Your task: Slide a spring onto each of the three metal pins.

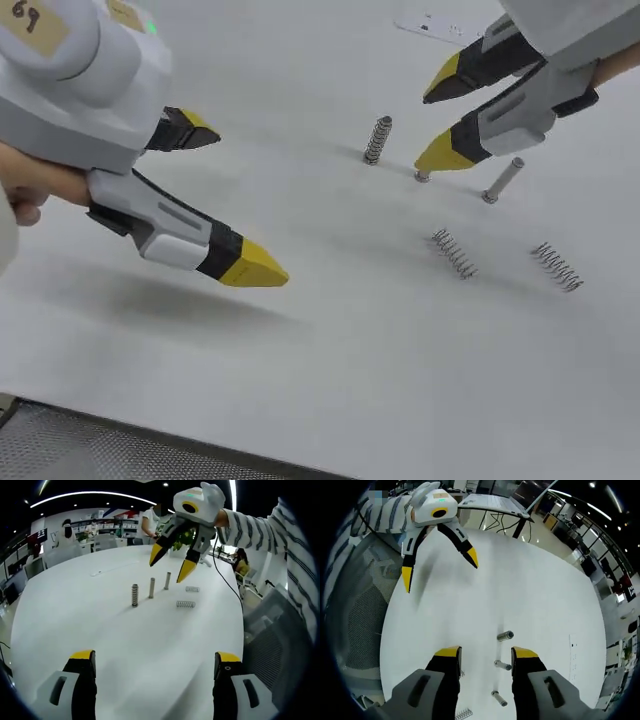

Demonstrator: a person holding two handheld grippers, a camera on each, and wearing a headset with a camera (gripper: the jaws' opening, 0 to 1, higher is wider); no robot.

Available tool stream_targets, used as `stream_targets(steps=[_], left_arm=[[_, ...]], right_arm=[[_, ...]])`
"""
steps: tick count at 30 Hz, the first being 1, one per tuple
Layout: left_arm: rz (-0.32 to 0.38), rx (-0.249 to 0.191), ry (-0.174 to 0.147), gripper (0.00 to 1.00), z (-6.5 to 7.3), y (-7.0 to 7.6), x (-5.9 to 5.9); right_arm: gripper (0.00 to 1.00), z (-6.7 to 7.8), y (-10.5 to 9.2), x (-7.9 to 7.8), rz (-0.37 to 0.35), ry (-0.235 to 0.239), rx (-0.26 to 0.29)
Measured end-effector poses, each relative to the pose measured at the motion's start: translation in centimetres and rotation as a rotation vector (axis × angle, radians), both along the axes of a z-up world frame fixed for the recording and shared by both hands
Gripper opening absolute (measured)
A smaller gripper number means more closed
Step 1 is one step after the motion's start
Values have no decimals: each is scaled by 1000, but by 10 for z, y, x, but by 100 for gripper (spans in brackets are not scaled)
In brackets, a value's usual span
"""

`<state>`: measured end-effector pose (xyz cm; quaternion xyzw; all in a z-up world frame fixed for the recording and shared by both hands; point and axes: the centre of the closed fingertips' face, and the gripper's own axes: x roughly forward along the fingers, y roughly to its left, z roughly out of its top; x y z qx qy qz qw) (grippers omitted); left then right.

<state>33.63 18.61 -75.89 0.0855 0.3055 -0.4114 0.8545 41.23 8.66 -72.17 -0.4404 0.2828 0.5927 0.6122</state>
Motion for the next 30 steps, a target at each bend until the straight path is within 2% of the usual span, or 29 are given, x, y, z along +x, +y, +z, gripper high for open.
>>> stream_targets(steps=[4,6,8,10,12,15,18,23,26,30], left_arm=[[16,-3,2,95,2,6,0],[18,0,3,95,3,6,-2],[18,6,7,95,4,3,-4],[20,9,11,94,4,3,-4],[19,16,25,94,2,2,-7],[12,23,28,94,2,0,-10],[8,22,31,94,3,-6,-13],[27,7,24,94,6,-3,-10],[34,-1,18,94,8,-2,-9],[44,-4,19,94,9,0,-10]], right_arm=[[43,4,-6,-4,-55,-14,85],[47,2,-13,-8,-96,3,113],[49,0,-21,-13,-134,22,131],[49,-2,-28,-16,-149,22,141],[51,-4,-38,-17,-193,16,164],[53,-3,-50,-19,-295,40,238],[54,-1,-62,-22,-353,39,264],[61,0,-78,-26,-423,37,293],[62,0,-87,-29,-485,45,325],[64,-2,-99,-34,-531,45,350]])
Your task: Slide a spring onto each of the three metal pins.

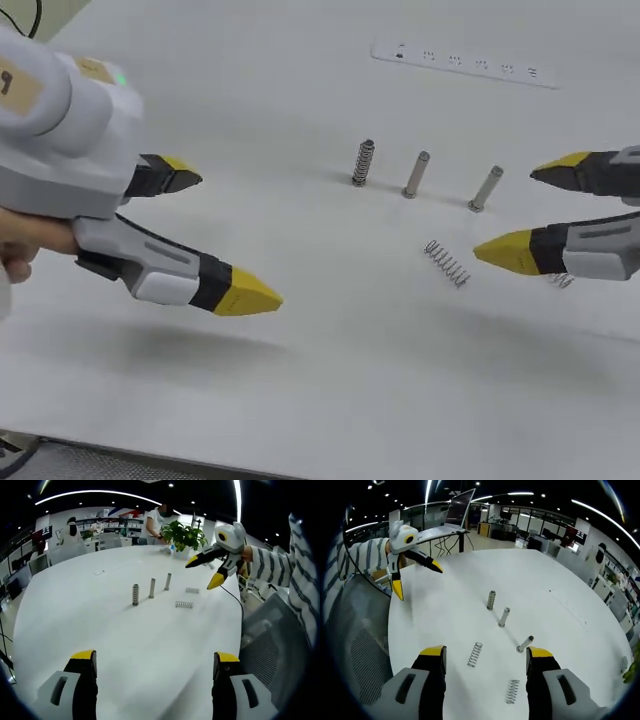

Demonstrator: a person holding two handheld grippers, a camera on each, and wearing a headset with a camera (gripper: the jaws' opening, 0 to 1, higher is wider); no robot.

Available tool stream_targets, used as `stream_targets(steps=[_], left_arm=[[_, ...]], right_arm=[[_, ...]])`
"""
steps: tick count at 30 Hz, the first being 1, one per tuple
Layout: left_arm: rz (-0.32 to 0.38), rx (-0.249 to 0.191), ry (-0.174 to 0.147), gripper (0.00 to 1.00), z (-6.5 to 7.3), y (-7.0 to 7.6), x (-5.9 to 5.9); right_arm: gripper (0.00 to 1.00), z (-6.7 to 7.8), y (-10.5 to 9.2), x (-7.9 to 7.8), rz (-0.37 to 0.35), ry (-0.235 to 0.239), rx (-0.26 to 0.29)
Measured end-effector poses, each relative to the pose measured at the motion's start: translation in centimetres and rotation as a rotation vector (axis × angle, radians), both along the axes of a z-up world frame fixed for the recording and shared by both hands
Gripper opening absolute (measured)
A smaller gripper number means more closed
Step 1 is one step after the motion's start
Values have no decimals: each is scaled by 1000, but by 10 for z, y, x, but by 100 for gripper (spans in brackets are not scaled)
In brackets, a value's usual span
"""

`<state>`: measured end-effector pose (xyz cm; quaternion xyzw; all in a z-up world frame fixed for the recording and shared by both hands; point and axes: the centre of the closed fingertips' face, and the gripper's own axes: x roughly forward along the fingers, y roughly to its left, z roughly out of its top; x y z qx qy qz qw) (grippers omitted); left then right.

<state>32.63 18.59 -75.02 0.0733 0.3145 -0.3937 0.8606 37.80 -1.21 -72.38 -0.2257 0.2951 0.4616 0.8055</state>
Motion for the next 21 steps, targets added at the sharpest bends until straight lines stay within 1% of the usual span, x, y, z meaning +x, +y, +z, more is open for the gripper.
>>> stream_targets(steps=[4,7,10,11,13,16,19,21], left_arm=[[25,-3,8,94,-2,4,-1],[43,-15,12,94,-3,5,-2],[49,-18,10,94,-3,5,-2],[51,-23,10,94,-3,3,-2],[42,-25,9,94,-2,0,-4],[33,-20,11,94,-2,-2,-5],[37,-23,13,93,-2,-3,-5],[39,-23,12,93,-2,-3,-5]], right_arm=[[70,-4,-12,-2,-44,-2,15],[74,-4,-20,-6,-83,0,47],[71,-5,-28,-4,-122,-4,73],[71,-5,-31,-4,-146,0,90],[73,-7,-36,-3,-182,4,115],[78,-8,-42,-5,-208,-1,133],[84,-9,-46,-8,-220,4,152],[89,-12,-49,-7,-230,7,172]])
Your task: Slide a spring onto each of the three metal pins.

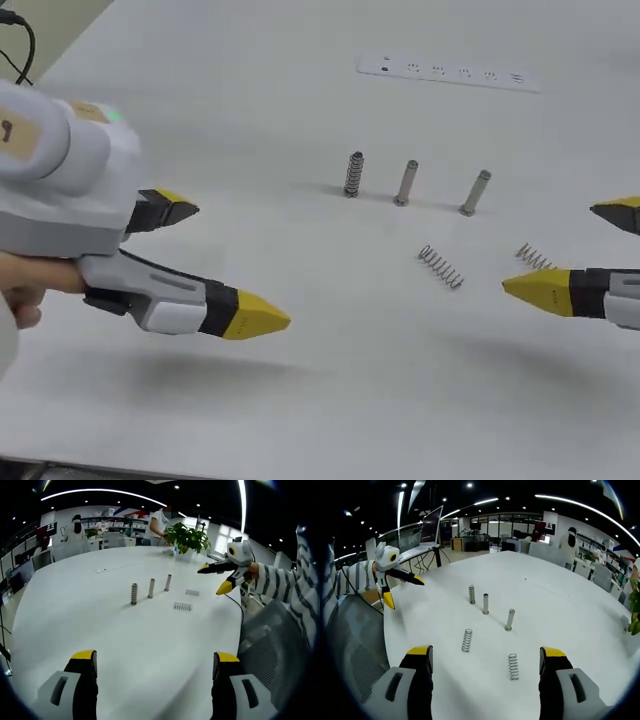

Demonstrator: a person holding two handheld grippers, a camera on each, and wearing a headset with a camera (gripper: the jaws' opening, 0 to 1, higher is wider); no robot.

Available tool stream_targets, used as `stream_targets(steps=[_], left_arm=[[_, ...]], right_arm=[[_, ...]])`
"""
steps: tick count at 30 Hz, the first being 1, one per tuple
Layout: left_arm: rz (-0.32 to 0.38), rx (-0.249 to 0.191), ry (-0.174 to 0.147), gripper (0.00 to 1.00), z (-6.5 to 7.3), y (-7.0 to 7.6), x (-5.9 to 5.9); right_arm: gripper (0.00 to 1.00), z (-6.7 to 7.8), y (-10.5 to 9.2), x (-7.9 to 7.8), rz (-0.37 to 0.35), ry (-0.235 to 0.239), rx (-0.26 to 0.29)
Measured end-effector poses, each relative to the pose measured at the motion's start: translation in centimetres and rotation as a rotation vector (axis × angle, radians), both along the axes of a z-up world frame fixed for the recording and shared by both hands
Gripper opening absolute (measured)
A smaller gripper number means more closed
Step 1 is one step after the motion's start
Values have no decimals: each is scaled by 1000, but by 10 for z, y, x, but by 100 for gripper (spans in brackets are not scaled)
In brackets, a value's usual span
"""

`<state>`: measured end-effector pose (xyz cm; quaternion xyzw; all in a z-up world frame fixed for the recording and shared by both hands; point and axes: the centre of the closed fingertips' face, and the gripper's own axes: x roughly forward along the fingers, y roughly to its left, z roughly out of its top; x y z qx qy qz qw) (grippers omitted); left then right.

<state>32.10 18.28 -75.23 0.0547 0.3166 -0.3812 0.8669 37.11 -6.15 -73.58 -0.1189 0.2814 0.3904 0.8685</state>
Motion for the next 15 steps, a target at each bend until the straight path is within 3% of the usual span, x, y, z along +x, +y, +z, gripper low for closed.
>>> stream_targets(steps=[4,15], left_arm=[[3,3,0,93,0,-1,-1],[15,-9,-15,93,3,-6,1]], right_arm=[[100,-6,-3,-4,2,9,22],[100,-15,5,-22,-5,14,43]])
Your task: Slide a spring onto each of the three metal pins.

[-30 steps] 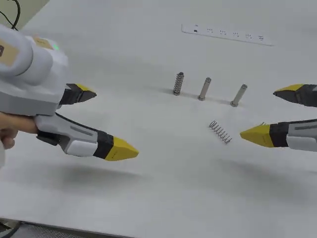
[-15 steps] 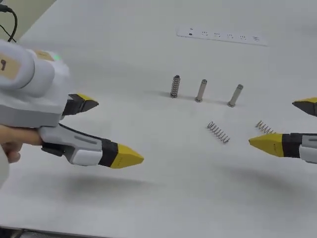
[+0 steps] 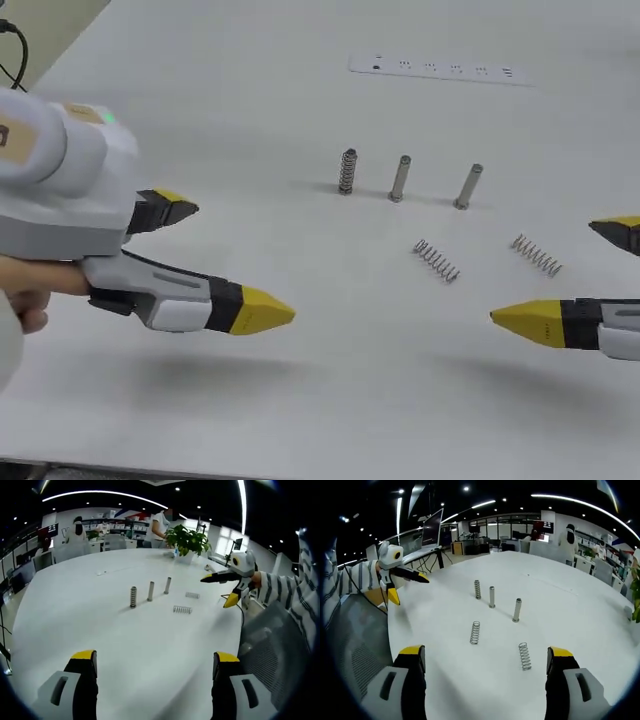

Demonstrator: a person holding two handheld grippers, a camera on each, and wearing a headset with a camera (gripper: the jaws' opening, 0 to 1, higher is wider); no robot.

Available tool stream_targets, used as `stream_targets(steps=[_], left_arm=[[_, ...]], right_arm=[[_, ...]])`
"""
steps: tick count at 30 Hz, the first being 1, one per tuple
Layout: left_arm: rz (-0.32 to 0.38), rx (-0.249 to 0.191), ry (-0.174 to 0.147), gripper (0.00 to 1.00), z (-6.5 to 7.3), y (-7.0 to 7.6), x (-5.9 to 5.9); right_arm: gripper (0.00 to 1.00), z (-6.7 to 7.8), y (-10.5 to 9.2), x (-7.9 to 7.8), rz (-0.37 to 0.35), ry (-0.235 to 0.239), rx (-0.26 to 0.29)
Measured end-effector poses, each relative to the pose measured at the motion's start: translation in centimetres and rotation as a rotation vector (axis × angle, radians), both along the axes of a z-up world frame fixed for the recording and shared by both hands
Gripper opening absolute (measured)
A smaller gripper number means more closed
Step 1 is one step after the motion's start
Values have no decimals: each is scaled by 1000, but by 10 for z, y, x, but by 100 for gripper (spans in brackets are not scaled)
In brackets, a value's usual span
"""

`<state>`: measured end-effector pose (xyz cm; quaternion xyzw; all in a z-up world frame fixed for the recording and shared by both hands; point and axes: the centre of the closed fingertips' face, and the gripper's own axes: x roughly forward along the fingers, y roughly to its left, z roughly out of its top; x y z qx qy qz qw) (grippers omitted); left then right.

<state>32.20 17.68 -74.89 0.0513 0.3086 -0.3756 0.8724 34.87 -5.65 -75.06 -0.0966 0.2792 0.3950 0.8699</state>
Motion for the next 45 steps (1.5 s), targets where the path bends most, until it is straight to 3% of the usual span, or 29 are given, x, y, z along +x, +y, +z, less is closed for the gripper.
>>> stream_targets(steps=[5,14,17,20,25,26,28,34,37,45], left_arm=[[23,11,-10,92,0,5,2],[14,23,-8,93,2,2,2],[1,42,-33,90,6,-1,7],[-16,64,-86,88,14,-3,16],[-43,63,-125,84,24,-13,28],[-54,74,-147,82,26,-16,32],[-77,74,-160,78,27,-24,35],[-176,84,-156,77,24,-47,38],[-249,91,-148,71,23,-57,41],[-346,120,-170,60,23,-73,54]], right_arm=[[100,1,-7,3,-41,-19,-20],[100,2,-9,1,-48,-20,-29],[100,2,-9,-1,-45,-13,-37],[100,1,-10,-2,-42,-11,-44],[100,2,-10,-3,-47,-10,-38],[100,2,-10,-4,-48,-6,-36],[100,2,-10,-5,-47,1,-32],[100,1,-11,-7,-45,7,-36],[100,1,-11,-8,-45,11,-34],[100,-1,-9,-12,-27,24,-30]])
